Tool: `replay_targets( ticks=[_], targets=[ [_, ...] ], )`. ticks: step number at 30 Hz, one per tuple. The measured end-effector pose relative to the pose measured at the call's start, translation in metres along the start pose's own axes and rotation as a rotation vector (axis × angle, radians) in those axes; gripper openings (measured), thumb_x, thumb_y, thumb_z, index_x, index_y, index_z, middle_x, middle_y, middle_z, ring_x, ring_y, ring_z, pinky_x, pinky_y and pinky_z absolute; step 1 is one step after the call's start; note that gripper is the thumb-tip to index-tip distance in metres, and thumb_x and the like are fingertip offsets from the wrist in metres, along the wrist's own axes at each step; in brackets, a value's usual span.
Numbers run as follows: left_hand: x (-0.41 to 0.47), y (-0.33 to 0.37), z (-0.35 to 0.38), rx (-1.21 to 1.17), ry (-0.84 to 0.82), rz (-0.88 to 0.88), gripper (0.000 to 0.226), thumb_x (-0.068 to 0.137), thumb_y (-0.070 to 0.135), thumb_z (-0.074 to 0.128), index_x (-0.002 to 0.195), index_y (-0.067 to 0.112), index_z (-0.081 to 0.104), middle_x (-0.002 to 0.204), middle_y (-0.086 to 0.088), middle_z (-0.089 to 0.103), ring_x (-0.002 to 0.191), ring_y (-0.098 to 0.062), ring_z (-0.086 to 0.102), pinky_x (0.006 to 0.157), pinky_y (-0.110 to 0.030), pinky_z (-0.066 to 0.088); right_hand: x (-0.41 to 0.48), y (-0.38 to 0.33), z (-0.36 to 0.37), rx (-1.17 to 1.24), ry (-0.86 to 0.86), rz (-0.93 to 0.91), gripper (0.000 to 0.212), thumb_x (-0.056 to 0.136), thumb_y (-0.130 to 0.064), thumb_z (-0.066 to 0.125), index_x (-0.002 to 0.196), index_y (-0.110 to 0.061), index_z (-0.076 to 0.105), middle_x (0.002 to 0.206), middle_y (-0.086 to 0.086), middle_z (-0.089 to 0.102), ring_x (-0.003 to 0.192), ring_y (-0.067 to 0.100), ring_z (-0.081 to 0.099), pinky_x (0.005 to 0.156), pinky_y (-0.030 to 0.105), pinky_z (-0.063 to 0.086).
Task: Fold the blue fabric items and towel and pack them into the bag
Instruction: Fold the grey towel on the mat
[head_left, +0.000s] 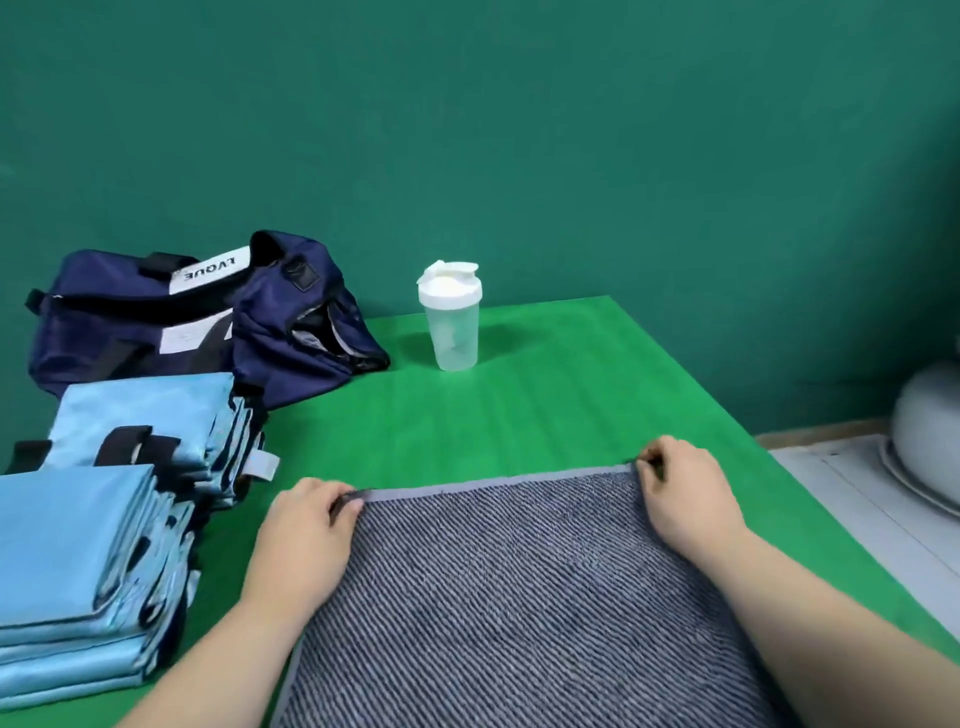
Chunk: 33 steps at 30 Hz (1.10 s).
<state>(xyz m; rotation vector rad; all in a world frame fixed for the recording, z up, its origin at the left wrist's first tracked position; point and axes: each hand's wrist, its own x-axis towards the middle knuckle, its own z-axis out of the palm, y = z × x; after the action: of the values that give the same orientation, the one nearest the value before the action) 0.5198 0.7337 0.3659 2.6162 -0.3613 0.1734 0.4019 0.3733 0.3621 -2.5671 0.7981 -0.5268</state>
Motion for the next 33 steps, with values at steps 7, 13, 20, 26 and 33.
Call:
replay_targets(
  ticks=[7,13,20,26,33],
  targets=[
    [-0.001,0.001,0.0,0.143,0.01,-0.069,0.029,0.095,0.036,0.055,0.117,0.022,0.067,0.114,-0.001,0.056,0.112,-0.024,0.045,0.098,-0.043,0.041,-0.003,-0.001,0.001,-0.261,-0.016,-0.068,0.024,0.092,-0.034,0.05,0.106,-0.024,0.067,0.108,0.005,0.061,0.103,0.029,0.053,0.089,0.041,0.045],
    [0.014,0.008,-0.014,0.265,-0.214,-0.117,0.012,0.094,0.038,0.054,0.1,0.028,0.053,0.103,0.003,0.049,0.113,-0.024,0.047,0.098,-0.042,0.042,0.004,-0.008,-0.012,-0.418,-0.194,-0.081,0.028,0.092,-0.038,0.042,0.107,-0.022,0.06,0.111,0.005,0.056,0.107,0.029,0.05,0.092,0.041,0.043],
    [0.025,0.011,-0.036,0.083,-0.279,-0.094,0.014,0.086,0.022,0.07,0.082,0.025,0.058,0.082,0.009,0.065,0.078,-0.01,0.06,0.067,-0.028,0.04,0.021,-0.01,-0.033,-0.451,-0.474,-0.178,0.019,0.095,-0.033,0.048,0.103,-0.017,0.057,0.106,0.007,0.059,0.102,0.029,0.057,0.09,0.037,0.048],
    [0.024,0.019,-0.056,0.068,-0.32,-0.047,0.012,0.09,0.023,0.068,0.082,0.031,0.066,0.085,0.017,0.066,0.084,-0.007,0.062,0.076,-0.024,0.044,0.018,-0.01,-0.049,-0.338,-0.53,-0.199,0.019,0.093,-0.041,0.061,0.098,-0.024,0.054,0.093,-0.006,0.062,0.087,0.018,0.057,0.073,0.028,0.04],
    [0.021,0.022,-0.058,0.073,-0.329,-0.039,0.01,0.09,0.023,0.066,0.081,0.028,0.069,0.082,0.014,0.068,0.079,-0.004,0.061,0.071,-0.023,0.045,0.009,-0.012,-0.051,-0.412,-0.594,-0.234,0.02,0.101,-0.04,0.048,0.093,-0.023,0.053,0.088,-0.005,0.058,0.083,0.02,0.054,0.07,0.03,0.037]
  ],
)
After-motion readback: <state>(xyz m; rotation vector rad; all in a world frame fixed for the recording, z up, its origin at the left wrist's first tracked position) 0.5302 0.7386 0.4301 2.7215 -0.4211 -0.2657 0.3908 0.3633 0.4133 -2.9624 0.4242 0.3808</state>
